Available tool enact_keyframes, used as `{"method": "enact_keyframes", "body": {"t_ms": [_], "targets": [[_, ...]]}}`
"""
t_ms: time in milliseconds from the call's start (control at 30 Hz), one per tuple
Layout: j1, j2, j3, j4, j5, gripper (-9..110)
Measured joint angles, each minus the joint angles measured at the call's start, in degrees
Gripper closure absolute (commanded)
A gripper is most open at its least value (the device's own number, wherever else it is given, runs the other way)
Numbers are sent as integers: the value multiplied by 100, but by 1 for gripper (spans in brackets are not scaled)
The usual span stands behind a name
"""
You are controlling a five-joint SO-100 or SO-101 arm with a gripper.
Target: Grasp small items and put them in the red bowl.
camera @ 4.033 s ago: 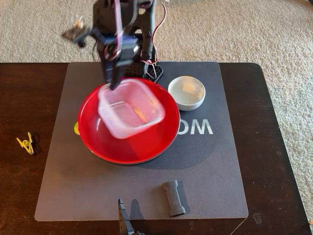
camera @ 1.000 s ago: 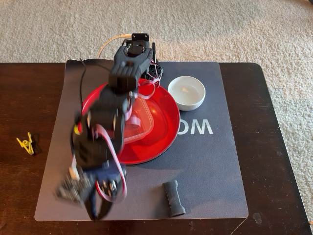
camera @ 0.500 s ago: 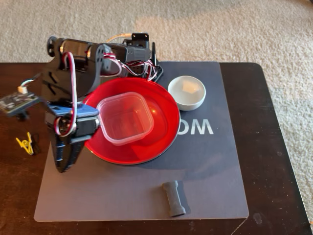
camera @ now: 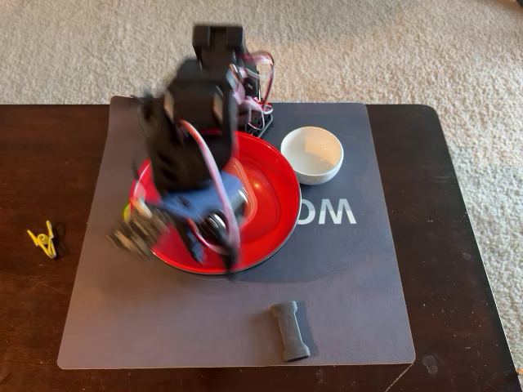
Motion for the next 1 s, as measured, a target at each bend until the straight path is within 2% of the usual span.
{"method": "enact_keyframes", "body": {"t_ms": [333, 633, 833, 1000], "targets": [[-923, -3463, -3823, -9, 606, 77], [-1397, -4447, -4069, -9, 668, 76], [-1380, -4720, -4245, -9, 712, 82], [-1222, -4729, -4263, -9, 756, 81]]}}
